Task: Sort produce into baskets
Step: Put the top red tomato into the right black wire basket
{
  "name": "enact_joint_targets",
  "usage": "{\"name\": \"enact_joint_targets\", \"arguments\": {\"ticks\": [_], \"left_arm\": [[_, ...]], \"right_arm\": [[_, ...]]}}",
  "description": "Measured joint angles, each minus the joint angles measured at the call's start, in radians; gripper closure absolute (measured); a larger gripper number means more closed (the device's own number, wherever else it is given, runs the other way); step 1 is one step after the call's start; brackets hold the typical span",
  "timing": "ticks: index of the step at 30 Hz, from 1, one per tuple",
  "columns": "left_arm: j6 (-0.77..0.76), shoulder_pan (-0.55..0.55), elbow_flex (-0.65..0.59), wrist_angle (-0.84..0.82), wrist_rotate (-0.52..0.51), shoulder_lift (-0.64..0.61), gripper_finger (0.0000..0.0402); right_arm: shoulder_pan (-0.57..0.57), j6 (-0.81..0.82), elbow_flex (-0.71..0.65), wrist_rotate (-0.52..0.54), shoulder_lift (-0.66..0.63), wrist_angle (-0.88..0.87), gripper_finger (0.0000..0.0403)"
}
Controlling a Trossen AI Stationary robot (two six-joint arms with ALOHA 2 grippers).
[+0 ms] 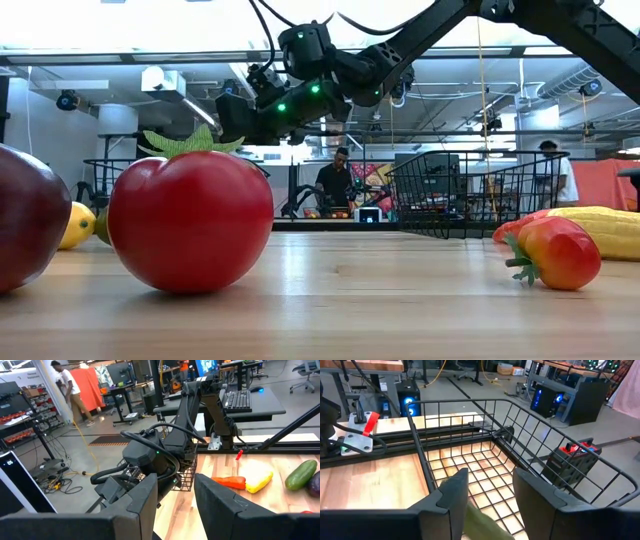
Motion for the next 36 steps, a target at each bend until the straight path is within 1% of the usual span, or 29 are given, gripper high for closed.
{"name": "enact_joint_targets", "arguments": {"ticks": [12, 14, 17, 21, 23, 27, 31, 34, 36], "left_arm": [[0.0, 0.0, 0.0, 0.0, 0.0, 0.0, 0.0287], [-0.002, 0.0, 0.0, 0.0, 0.0, 0.0, 0.0287], [-0.017, 0.0, 0.0, -0.001, 0.0, 0.0, 0.0287], [-0.082, 0.0, 0.0, -0.044, 0.002, 0.0, 0.0287], [-0.131, 0.0, -0.002, -0.08, 0.002, 0.003, 0.0287], [-0.229, 0.0, -0.002, -0.142, 0.009, 0.026, 0.0287], [-0.267, 0.0, -0.002, -0.143, 0.054, 0.071, 0.0287], [-0.296, 0.0, -0.002, -0.14, 0.075, 0.117, 0.0287], [-0.326, 0.0, -0.002, -0.135, 0.076, 0.151, 0.0287]], "right_arm": [[0.0, 0.0, -0.001, 0.0, -0.007, -0.006, 0.0257], [0.001, -0.006, -0.001, 0.0, -0.021, -0.021, 0.0259], [0.006, -0.028, -0.001, 0.001, -0.062, -0.09, 0.0259], [0.018, -0.05, -0.002, 0.001, -0.154, -0.305, 0.0254], [0.023, -0.043, -0.002, 0.0, -0.215, -0.443, 0.0255], [0.044, 0.009, -0.001, -0.001, -0.333, -0.716, 0.0261], [0.098, 0.074, -0.001, -0.001, -0.435, -0.969, 0.0266], [0.159, 0.115, -0.024, 0.01, -0.499, -1.069, 0.027], [0.21, 0.136, -0.055, 0.049, -0.534, -1.083, 0.0271]]}}
